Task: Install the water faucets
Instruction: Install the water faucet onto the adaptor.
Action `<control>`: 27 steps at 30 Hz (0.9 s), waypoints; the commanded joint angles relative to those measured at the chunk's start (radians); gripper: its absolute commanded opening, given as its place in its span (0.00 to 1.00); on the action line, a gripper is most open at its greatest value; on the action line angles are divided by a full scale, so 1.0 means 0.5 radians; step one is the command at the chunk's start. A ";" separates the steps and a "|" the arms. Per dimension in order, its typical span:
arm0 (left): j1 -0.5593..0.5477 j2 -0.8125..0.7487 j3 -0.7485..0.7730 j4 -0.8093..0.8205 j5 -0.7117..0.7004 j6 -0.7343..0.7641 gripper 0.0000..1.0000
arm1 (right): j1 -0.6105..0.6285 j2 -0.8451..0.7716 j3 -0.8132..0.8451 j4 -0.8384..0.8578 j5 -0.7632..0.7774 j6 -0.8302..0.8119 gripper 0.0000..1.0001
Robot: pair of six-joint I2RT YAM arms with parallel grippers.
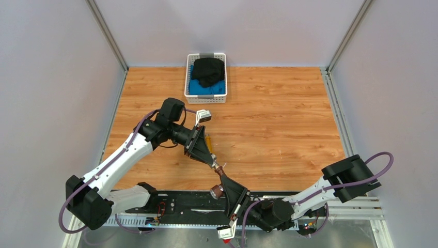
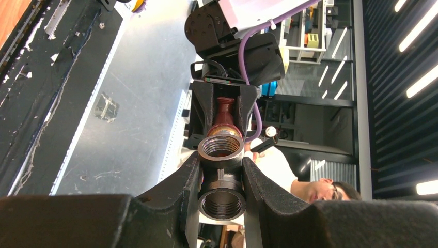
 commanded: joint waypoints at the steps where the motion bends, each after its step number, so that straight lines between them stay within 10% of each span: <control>1: -0.019 0.001 -0.009 -0.056 0.078 -0.021 0.00 | 0.022 0.021 0.049 0.127 -0.010 0.047 0.00; 27: -0.129 -0.052 0.067 -0.083 0.018 -0.030 0.00 | 0.059 -0.064 0.036 0.152 -0.001 0.100 0.00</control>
